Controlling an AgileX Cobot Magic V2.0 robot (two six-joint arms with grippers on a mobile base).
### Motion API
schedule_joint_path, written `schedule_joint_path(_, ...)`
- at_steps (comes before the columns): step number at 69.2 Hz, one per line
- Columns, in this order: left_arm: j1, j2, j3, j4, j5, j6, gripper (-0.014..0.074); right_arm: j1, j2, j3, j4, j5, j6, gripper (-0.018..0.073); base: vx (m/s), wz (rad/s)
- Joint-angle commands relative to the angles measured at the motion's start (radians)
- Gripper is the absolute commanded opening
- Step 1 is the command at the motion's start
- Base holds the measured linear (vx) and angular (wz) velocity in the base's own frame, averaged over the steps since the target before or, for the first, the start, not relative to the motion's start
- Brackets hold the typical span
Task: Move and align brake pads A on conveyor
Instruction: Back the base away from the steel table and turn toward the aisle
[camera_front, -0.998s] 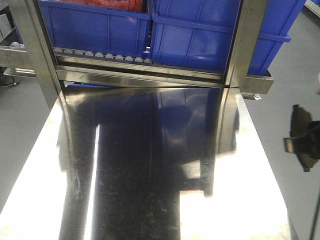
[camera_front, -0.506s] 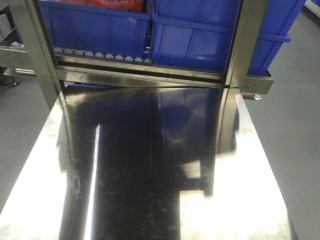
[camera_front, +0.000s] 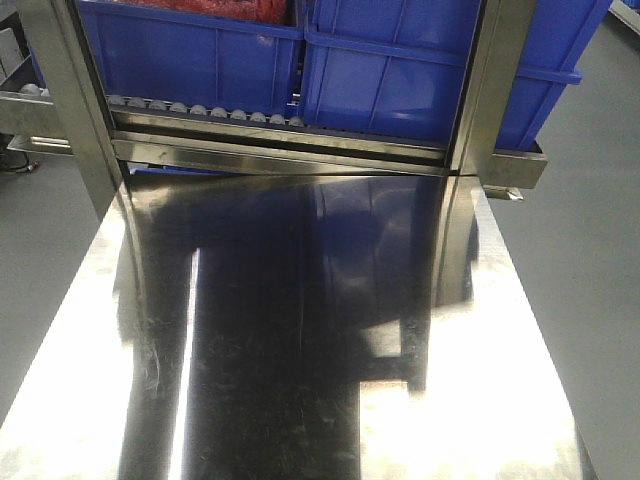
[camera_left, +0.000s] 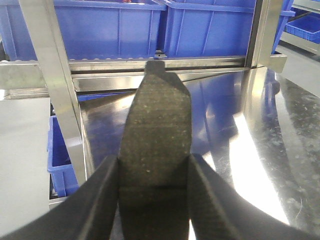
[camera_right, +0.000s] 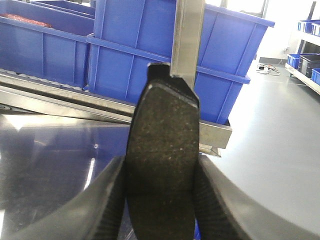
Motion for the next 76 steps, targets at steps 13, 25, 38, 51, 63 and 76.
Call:
schedule_joint_path(13, -0.003, 0.013, -0.025, 0.006, -0.098, -0.002, -0.0007, -0.005, 0.007, -0.031, -0.002, -0.109, -0.01, -0.0005, 0.0, 0.01)
schedule_joint_path(25, -0.003, 0.013, -0.025, 0.006, -0.098, -0.002, -0.0007, -0.007, 0.007, -0.031, -0.002, -0.109, -0.01, -0.0005, -0.04, 0.16)
schedule_joint_path(38, -0.003, 0.013, -0.025, 0.006, -0.098, -0.002, -0.0007, -0.007, 0.007, -0.031, -0.002, -0.109, -0.01, -0.0005, -0.14, 0.53)
schedule_joint_path(51, -0.003, 0.013, -0.025, 0.006, -0.097, -0.002, -0.0007, -0.007, 0.007, -0.031, -0.002, -0.109, -0.01, -0.0005, -0.21, 0.83)
schedule_joint_path(63, -0.003, 0.013, -0.025, 0.006, -0.097, -0.002, -0.0007, -0.007, 0.007, -0.031, -0.002, -0.109, -0.01, -0.0005, -0.24, 0.93)
schedule_joint_path(76, -0.003, 0.013, -0.025, 0.006, -0.097, -0.002, -0.0007, -0.007, 0.007, -0.031, -0.003, -0.109, -0.01, -0.0005, -0.23, 0.91)
